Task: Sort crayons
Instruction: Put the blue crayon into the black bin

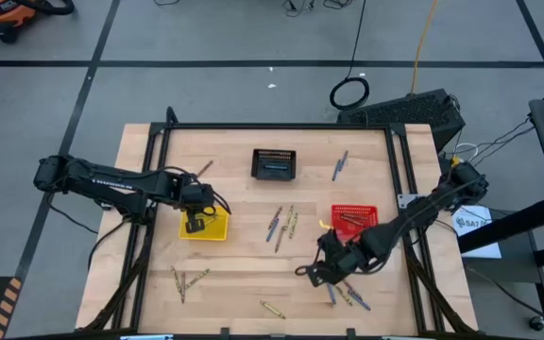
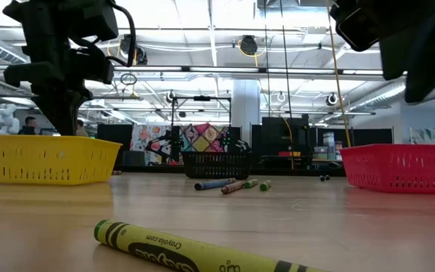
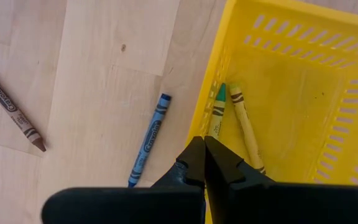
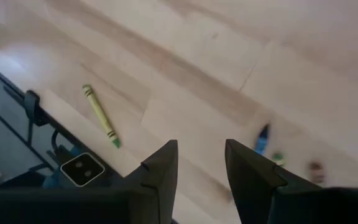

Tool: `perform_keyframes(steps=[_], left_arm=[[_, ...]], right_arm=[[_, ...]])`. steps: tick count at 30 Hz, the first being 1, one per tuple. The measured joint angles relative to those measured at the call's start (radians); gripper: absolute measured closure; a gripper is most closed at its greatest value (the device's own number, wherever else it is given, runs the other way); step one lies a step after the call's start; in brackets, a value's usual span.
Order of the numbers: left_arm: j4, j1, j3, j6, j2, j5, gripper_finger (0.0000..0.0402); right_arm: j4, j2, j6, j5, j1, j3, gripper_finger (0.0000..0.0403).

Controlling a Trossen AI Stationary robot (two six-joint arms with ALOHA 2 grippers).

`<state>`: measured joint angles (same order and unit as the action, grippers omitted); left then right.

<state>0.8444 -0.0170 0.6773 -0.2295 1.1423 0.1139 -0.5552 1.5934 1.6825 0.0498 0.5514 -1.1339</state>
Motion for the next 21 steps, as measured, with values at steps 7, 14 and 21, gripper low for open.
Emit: perform_keyframes(steps=[7,14,21], left_arm=[[0.000,0.000,0.000,0.000,0.000,0.000,0.0402],[-0.001,0.000,0.000,-0.001,0.000,0.000,0.0402],[-0.072,0.000,0.000,0.000,0.000,0.000,0.0402]], right_arm=[[0.072,0.078,0.091,-0.002,0.059,0.000,0.0282],[0.071,0.091,0.188,0.006,0.120,0.000,0.0282],[0.050,0.124,0.207,0.004,0.151,0.000,0.0282]])
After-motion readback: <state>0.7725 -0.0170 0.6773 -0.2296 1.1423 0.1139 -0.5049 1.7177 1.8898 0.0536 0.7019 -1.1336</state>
